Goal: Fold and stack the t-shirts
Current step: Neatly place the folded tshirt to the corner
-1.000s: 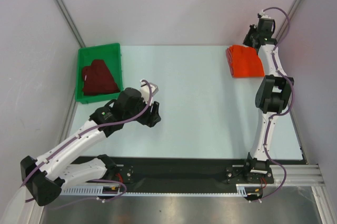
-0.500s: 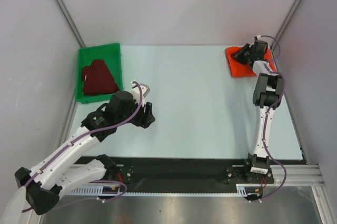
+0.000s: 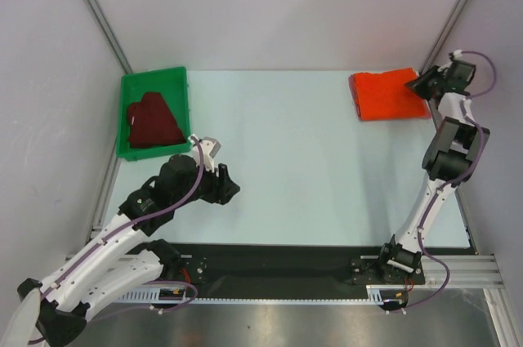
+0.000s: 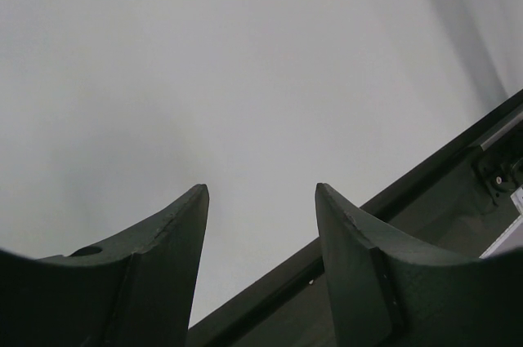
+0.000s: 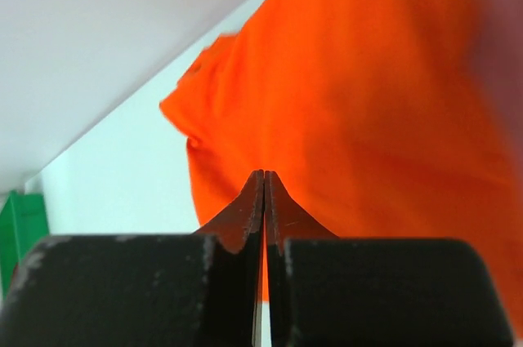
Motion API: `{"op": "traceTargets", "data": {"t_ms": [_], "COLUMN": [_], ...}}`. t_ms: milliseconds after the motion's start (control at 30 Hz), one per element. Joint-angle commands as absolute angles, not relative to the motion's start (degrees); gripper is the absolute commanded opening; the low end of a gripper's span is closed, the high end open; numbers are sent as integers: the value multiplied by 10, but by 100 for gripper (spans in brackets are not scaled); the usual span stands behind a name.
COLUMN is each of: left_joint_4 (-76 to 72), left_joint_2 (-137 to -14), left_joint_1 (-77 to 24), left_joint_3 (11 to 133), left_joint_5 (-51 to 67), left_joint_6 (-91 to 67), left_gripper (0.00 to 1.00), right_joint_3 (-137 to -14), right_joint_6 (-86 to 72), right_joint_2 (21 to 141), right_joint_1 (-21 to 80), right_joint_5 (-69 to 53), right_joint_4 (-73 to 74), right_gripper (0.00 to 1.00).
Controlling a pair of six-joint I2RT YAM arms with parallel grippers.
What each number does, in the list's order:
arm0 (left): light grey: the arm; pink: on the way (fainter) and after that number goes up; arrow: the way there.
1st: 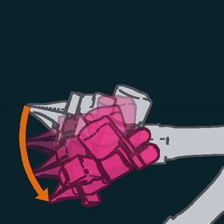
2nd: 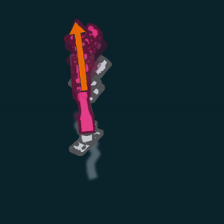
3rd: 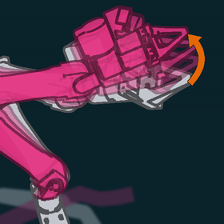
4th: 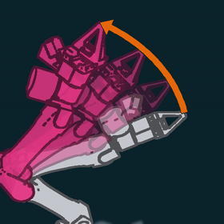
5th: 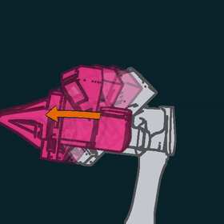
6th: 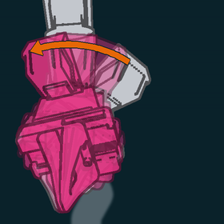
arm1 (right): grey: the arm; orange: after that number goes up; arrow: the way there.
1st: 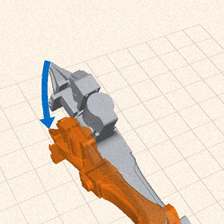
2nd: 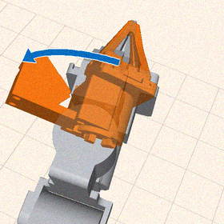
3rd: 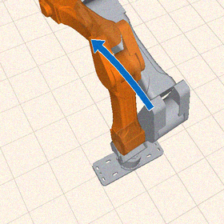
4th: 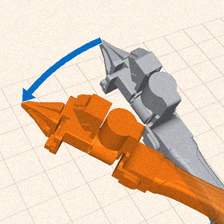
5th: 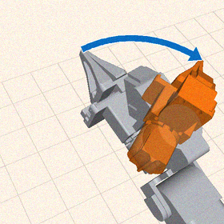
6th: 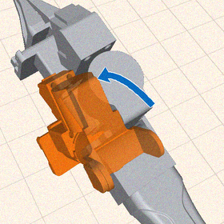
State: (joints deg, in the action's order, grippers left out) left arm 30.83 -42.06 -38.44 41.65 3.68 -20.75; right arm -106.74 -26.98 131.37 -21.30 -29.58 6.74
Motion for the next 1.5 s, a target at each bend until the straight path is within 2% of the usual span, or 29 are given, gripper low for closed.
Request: {"op": "traceTargets", "data": {"t_ms": [0, 333, 600, 900, 1100, 1200, 1233, 1333, 1433, 1467], "left_joint_4": [276, 321, 361, 387, 402, 416, 418, 417, 386, 375], "left_joint_2": [-406, -432, -427, -443, -453, -462, -465, -463, -433, -423], "left_joint_1": [-380, -380, -380, -380, -380, -380, -379, -378, -374, -372], "left_joint_3": [387, 467, 502, 529, 545, 544, 542, 532, 506, 498], "left_joint_5": [46, 48, 39, 43, 46, 37, 37, 55, 82, 90], "left_joint_6": [-249, -208, -186, -157, -142, -146, -150, -170, -201, -225], "left_gripper": [61, 61, 61, 61, 62, 66, 68, 70, 72, 76], "right_joint_3": [-1053, -1005, -1005, -1007, -1006, -960, -942, -813, -676, -645], "right_joint_6": [-181, -219, -106, -78, -95, -122, -157, -252, -315, -331], "right_joint_2": [1254, 1281, 1261, 1255, 1195, 1120, 1099, 992, 883, 858], "right_joint_1": [-236, -248, -232, -229, -179, -141, -134, -112, -59, -47], "right_joint_5": [-270, -246, -31, 28, 93, 89, 50, -72, -132, -141], "right_joint_4": [127, 79, 156, 176, 246, 272, 272, 217, 152, 136], "right_gripper": [0, 0, 0, 0, 0, 0, 0, 3, 9, 10]}}
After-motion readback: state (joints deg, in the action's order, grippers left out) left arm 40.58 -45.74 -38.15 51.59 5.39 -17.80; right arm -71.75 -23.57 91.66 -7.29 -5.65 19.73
